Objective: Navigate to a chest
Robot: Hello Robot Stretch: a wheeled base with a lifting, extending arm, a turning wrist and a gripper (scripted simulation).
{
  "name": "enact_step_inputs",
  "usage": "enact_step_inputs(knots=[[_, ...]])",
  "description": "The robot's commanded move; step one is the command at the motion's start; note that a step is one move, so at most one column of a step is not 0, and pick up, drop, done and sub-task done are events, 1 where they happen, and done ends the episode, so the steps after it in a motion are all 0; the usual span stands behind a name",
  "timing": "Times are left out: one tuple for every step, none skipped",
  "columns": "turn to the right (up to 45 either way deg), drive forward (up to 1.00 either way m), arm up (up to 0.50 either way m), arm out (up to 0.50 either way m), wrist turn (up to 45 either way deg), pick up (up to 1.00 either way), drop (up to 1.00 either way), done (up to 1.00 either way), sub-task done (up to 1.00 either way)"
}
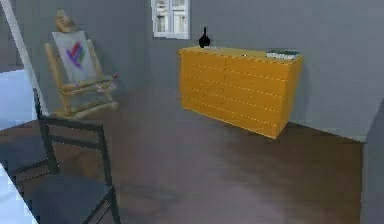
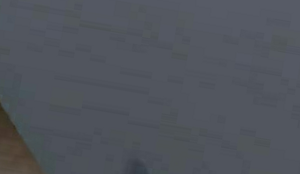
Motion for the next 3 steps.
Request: enact_step_inputs(knots=[[0.0,1.00,0.00,0.00,0.0,0.00,0.00,0.00,0.00],[0.0,0.25,0.00,0.00,0.0,0.00,0.00,0.00,0.00],[-45.0,0.00,0.00,0.00,0.0,0.00,0.00,0.00,0.00]])
